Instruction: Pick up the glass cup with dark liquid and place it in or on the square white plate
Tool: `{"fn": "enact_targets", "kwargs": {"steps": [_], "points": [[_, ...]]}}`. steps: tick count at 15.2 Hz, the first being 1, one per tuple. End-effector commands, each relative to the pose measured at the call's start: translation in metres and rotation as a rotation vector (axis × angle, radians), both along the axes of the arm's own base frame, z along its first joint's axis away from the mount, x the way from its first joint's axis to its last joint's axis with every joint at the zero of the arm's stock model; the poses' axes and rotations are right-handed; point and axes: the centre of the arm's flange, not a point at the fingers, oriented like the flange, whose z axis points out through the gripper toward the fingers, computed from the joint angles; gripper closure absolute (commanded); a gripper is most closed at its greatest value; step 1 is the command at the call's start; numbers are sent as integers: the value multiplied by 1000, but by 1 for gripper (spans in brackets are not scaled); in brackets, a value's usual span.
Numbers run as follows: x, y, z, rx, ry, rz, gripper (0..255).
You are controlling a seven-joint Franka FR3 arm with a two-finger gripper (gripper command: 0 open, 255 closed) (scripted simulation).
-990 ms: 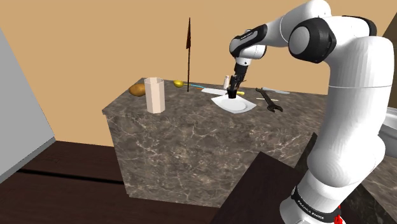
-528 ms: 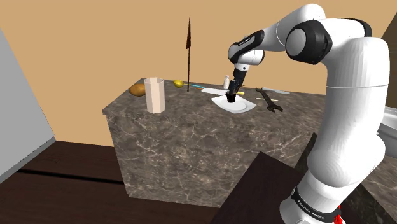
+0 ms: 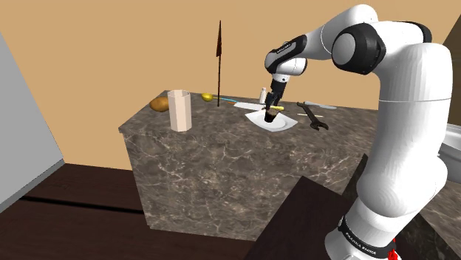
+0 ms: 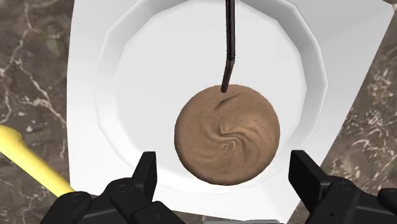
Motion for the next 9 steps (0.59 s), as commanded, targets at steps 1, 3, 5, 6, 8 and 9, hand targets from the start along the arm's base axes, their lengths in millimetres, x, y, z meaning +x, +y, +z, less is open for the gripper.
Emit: {"fn": "enact_targets", "kwargs": {"steps": [1, 3, 5, 6, 8, 9], "points": [[0, 0, 0, 0, 0, 0, 0], [0, 0, 0, 0, 0, 0, 0], [-3, 0, 26, 0, 0, 0, 0], [-4, -1, 39, 0, 0, 0, 0], [-5, -1, 50, 0, 0, 0, 0], [-5, -1, 50, 0, 0, 0, 0]]}}
